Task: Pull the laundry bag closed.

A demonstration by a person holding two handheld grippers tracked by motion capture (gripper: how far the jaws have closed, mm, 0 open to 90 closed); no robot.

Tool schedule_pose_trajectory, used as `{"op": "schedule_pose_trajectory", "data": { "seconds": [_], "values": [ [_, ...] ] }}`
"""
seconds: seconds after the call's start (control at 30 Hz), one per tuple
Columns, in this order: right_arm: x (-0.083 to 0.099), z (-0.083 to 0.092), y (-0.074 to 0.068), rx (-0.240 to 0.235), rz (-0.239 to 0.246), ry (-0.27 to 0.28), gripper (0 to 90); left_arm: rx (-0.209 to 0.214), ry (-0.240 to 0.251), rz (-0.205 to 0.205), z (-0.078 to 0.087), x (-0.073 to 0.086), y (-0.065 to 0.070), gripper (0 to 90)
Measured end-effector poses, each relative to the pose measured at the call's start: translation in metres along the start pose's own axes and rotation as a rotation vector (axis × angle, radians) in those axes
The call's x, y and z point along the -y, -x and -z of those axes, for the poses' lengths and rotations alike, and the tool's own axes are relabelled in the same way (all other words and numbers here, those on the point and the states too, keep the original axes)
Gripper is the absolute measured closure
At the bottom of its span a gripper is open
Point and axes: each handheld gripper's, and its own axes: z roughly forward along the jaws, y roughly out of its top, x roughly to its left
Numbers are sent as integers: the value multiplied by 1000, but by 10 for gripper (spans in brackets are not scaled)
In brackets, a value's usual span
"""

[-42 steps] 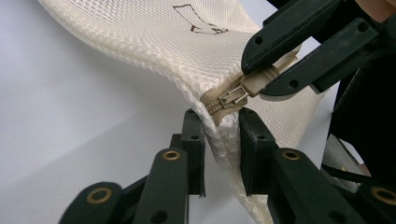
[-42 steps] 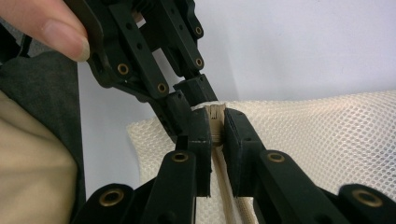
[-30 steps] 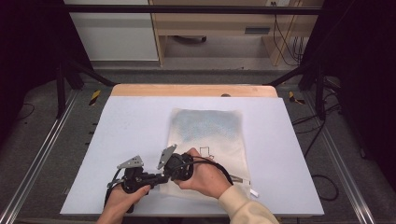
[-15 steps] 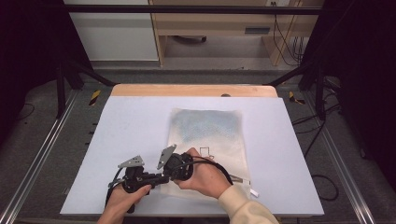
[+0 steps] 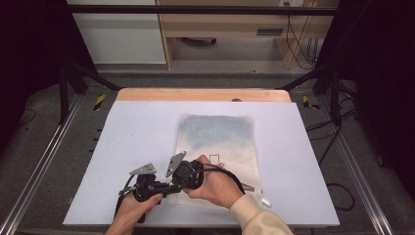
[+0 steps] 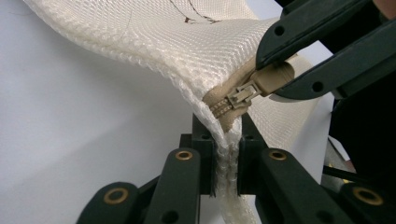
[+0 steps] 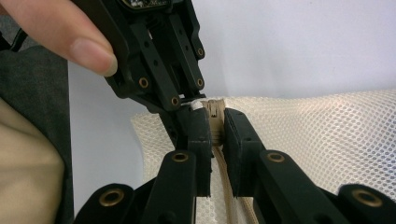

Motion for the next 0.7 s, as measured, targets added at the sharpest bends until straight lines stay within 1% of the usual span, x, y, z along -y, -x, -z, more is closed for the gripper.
{"op": "schedule_pose_trajectory", "data": {
  "seconds": [0.03, 0.1, 0.23, 0.33, 0.47, 0.57, 0.6, 0.7],
  "values": [
    [0, 0, 0, 0, 0, 0, 819, 0, 0, 0, 0, 0, 0, 829],
    [1, 0, -1, 7, -6, 3, 819, -13, 3, -5, 0, -1, 1, 833],
    [3, -1, -2, 16, 5, 2, 820, -10, 1, -6, 0, -1, 1, 836],
    [7, -3, -3, 34, 16, 4, 820, -10, 6, -4, 0, -2, 2, 837],
    [12, -5, -3, 37, 11, 18, 820, -11, 11, 0, 1, -2, 2, 838],
    [13, -5, -3, 44, 18, 15, 821, -9, 10, -4, 1, -2, 2, 840],
    [13, -5, -3, 44, 18, 15, 821, -6, 13, 2, 2, -2, 2, 840],
    [15, -4, -3, 48, 29, 11, 821, -9, 10, -9, 2, -2, 3, 842]
  ]
}}
